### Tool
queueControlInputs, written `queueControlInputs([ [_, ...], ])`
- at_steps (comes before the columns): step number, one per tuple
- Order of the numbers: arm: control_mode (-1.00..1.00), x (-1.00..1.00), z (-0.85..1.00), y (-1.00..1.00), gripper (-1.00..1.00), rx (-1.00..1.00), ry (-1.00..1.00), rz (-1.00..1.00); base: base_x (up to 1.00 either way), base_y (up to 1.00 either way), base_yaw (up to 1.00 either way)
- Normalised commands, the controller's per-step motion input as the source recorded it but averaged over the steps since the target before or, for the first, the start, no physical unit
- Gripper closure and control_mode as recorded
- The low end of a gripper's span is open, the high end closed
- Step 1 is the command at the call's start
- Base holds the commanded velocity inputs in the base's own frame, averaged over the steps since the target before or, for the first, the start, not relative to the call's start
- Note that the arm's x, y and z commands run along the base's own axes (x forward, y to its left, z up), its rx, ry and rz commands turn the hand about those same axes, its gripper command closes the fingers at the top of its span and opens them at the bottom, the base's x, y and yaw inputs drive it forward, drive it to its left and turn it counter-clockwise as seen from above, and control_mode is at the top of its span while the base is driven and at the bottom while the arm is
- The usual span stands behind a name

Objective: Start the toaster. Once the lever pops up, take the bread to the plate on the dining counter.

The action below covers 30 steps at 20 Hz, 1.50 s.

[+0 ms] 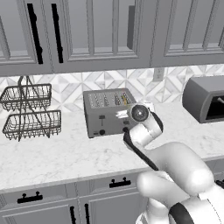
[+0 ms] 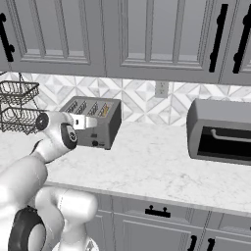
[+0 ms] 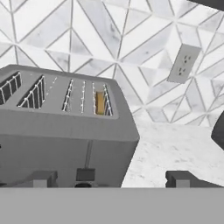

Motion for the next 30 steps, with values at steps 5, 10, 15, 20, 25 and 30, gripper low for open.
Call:
queueControlInputs([
  [5, -1.0, -0.99, 0.64, -0.29, -1.0, 0.11, -0.03, 0.0, 0.0, 0.0, 0.0],
  [10, -1.0, -0.58, 0.48, -0.3, -1.0, 0.12, 0.0, 0.0, 0.0, 0.0, 0.0],
  [15, -1.0, -0.19, 0.39, -0.69, -1.0, 0.26, 0.06, 0.0, 0.0, 0.0, 0.0],
  [20, -1.0, -0.13, 0.33, -0.59, -1.0, 0.25, 0.07, 0.0, 0.0, 0.0, 0.0],
  [25, -1.0, -0.12, 0.17, -0.29, -1.0, 0.12, 0.03, 0.0, 0.0, 0.0, 0.0],
  [30, -1.0, 0.0, 0.0, 0.0, -1.0, 0.0, 0.0, 0.0, 0.0, 0.0, 0.0],
])
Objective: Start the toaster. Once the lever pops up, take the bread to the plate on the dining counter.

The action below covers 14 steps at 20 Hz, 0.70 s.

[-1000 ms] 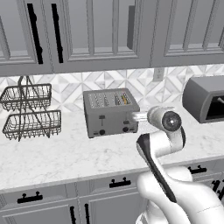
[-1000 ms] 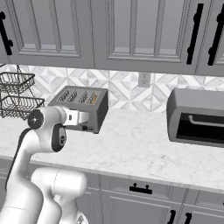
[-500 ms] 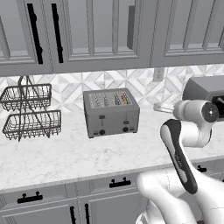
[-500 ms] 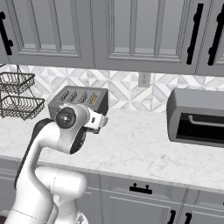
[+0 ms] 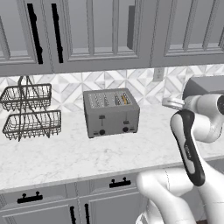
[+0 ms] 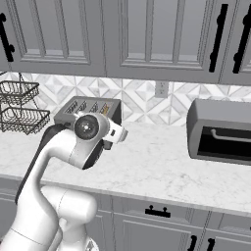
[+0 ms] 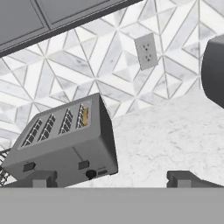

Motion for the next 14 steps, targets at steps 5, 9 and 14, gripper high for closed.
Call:
queueControlInputs([
  [5, -1.0, 0.0, 0.0, 0.0, -1.0, 0.0, 0.0, 0.0, 0.0, 0.0, 0.0],
  [9, -1.0, 0.0, 0.0, 0.0, -1.0, 0.0, 0.0, 0.0, 0.0, 0.0, 0.0],
  [14, -1.0, 0.0, 0.0, 0.0, -1.0, 0.0, 0.0, 0.0, 0.0, 0.0, 0.0],
])
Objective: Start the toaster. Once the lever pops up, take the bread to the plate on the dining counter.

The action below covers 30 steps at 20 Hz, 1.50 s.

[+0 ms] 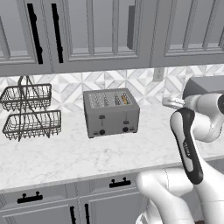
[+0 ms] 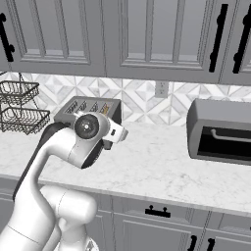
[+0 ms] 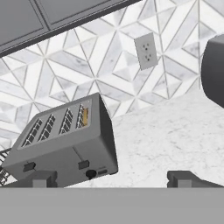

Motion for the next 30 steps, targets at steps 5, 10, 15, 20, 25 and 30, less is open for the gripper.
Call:
queueControlInputs([
  [5, -1.0, 0.0, 0.0, 0.0, -1.0, 0.0, 0.0, 0.0, 0.0, 0.0, 0.0],
  [10, -1.0, 0.0, 0.0, 0.0, -1.0, 0.0, 0.0, 0.0, 0.0, 0.0, 0.0],
  [15, -1.0, 0.0, 0.0, 0.0, -1.0, 0.0, 0.0, 0.0, 0.0, 0.0, 0.0],
  [20, -1.0, 0.0, 0.0, 0.0, -1.0, 0.0, 0.0, 0.0, 0.0, 0.0, 0.0],
  [25, -1.0, 0.0, 0.0, 0.0, -1.0, 0.0, 0.0, 0.0, 0.0, 0.0, 0.0],
  [30, -1.0, 0.0, 0.0, 0.0, -1.0, 0.0, 0.0, 0.0, 0.0, 0.0, 0.0],
])
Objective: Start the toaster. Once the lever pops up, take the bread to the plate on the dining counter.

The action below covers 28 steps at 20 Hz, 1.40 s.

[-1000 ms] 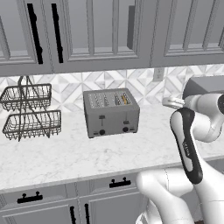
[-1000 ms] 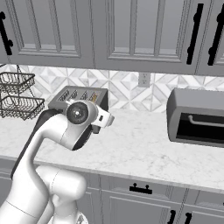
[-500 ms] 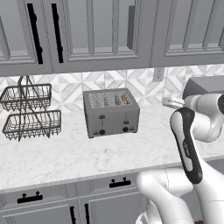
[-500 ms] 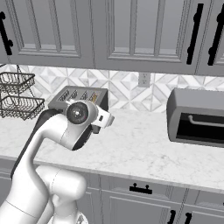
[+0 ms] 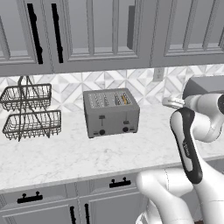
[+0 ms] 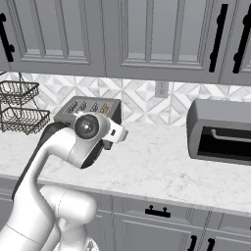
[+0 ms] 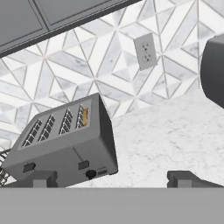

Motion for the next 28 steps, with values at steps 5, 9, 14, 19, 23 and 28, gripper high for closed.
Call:
queueControlInputs([
  [5, -1.0, 0.0, 0.0, 0.0, -1.0, 0.0, 0.0, 0.0, 0.0, 0.0, 0.0],
  [9, -1.0, 0.0, 0.0, 0.0, -1.0, 0.0, 0.0, 0.0, 0.0, 0.0, 0.0],
  [14, -1.0, 0.0, 0.0, 0.0, -1.0, 0.0, 0.0, 0.0, 0.0, 0.0, 0.0],
  [19, -1.0, 0.0, 0.0, 0.0, -1.0, 0.0, 0.0, 0.0, 0.0, 0.0, 0.0],
  [23, -1.0, 0.0, 0.0, 0.0, -1.0, 0.0, 0.0, 0.0, 0.0, 0.0, 0.0],
  [28, -1.0, 0.0, 0.0, 0.0, -1.0, 0.0, 0.0, 0.0, 0.0, 0.0, 0.0],
])
